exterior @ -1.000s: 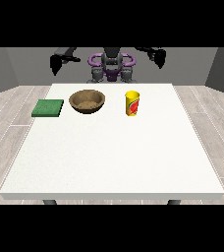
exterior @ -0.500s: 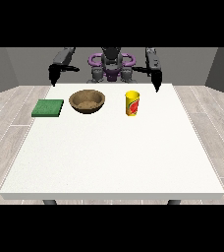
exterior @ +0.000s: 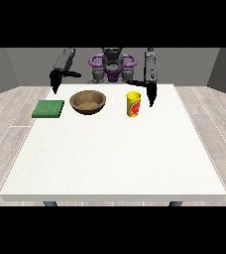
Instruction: Pick the cup and pour the ball into the bowl, then pick the bowl and place it on the pad
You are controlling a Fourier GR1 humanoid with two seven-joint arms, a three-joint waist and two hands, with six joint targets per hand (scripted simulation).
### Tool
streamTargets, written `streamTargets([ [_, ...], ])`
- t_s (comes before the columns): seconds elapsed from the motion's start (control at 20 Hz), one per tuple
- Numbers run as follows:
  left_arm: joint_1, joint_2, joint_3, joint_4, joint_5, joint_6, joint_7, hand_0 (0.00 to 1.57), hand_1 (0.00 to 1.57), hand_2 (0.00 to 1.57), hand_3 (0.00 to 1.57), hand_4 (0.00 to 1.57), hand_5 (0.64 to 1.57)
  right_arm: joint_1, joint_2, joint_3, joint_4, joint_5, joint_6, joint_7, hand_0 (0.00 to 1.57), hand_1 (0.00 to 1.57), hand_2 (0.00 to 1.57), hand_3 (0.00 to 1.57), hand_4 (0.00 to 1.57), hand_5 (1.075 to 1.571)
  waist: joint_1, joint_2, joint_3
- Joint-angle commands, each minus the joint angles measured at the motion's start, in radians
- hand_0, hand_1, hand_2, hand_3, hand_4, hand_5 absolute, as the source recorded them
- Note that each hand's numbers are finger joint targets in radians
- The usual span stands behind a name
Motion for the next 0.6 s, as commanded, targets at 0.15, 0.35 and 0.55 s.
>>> streamTargets([
  [0.15, -0.072, 0.028, 0.051, 0.177, -0.011, 0.040, -0.157, 0.00, 0.00, 0.00, 0.00, 0.00, 1.341, -0.051, -0.077, -0.048, 0.019, -0.057, 0.079, -0.012, 0.00, 0.00, 0.00, 0.00, 0.00, 1.570, -0.050, 0.063, 0.0000],
  [0.35, -0.162, 0.067, 0.065, 0.246, -0.015, 0.056, -0.131, 0.00, 0.00, 0.00, 0.00, 0.00, 1.330, -0.065, -0.091, -0.056, 0.044, -0.057, 0.079, -0.013, 0.00, 0.00, 0.00, 0.00, 0.00, 1.569, -0.066, 0.081, 0.0001],
  [0.55, -0.136, 0.048, 0.105, 0.343, -0.020, 0.113, -0.294, 0.00, 0.00, 0.00, 0.00, 0.00, 1.315, -0.050, -0.118, -0.045, -0.042, -0.085, 0.127, 0.025, 0.00, 0.00, 0.00, 0.00, 0.00, 1.569, -0.131, 0.132, -0.0008],
])
